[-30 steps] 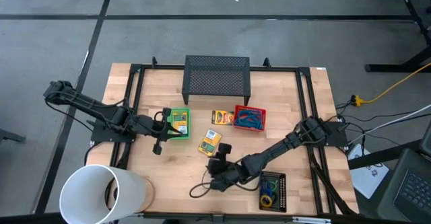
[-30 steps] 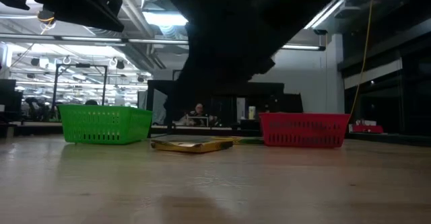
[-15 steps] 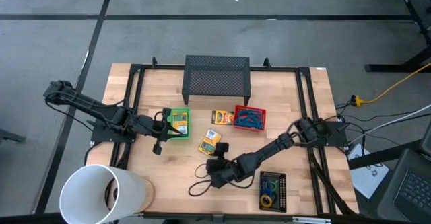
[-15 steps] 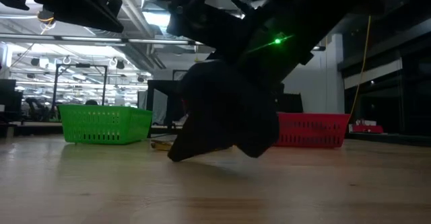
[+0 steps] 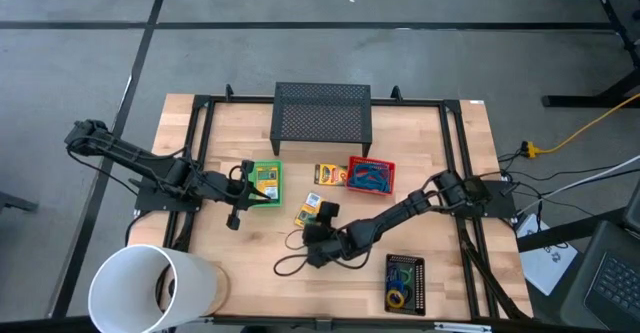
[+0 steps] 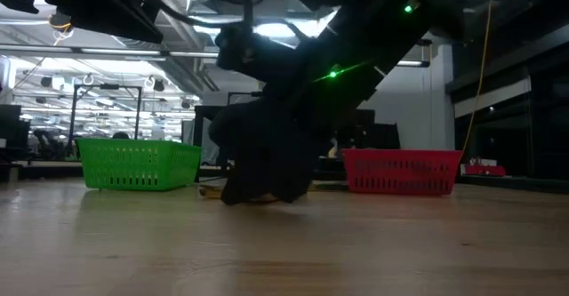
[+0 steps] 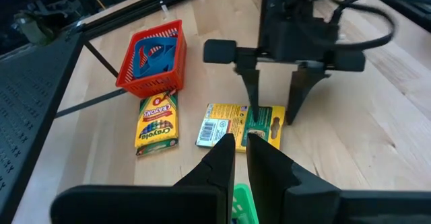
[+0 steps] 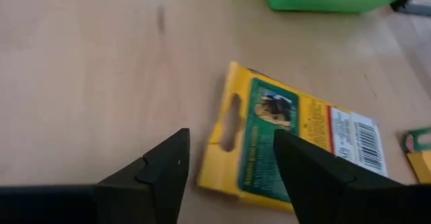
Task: Pick & Place Office Desk Supplies
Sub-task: Put the box of crayon into the black bin
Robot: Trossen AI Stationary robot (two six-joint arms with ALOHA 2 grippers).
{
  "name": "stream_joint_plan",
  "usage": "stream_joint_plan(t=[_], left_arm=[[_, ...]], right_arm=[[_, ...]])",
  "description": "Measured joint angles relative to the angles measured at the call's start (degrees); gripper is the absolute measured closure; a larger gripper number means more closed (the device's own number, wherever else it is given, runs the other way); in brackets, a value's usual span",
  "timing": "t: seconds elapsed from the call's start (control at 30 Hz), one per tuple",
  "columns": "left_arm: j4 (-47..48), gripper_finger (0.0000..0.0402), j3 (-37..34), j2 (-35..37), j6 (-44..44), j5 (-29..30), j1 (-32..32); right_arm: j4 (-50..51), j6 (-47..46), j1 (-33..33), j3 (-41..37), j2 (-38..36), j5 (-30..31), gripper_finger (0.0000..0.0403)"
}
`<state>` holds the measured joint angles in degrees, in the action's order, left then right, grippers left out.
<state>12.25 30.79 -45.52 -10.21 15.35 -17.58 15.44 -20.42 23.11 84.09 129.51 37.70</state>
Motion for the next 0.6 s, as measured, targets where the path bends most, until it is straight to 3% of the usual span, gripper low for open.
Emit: stream_joint_plan(t=[0.23, 0.5, 0.6], left_arm=[[0.0, 0.0366, 0.0, 0.0, 0.6, 0.0, 0.0], [0.3, 0.0366, 0.0, 0.0, 0.6, 0.0, 0.0], [0.3, 0.0366, 0.0, 0.0, 0.6, 0.0, 0.0]], right_arm=[[2.1, -5.4, -1.3, 0.0, 0.1, -0.9, 0.0257], [2.5, -5.9, -1.7, -0.1, 0.1, -0.9, 0.0387], [1.5, -6.0, -1.5, -0.3, 0.1, -0.7, 0.0392]])
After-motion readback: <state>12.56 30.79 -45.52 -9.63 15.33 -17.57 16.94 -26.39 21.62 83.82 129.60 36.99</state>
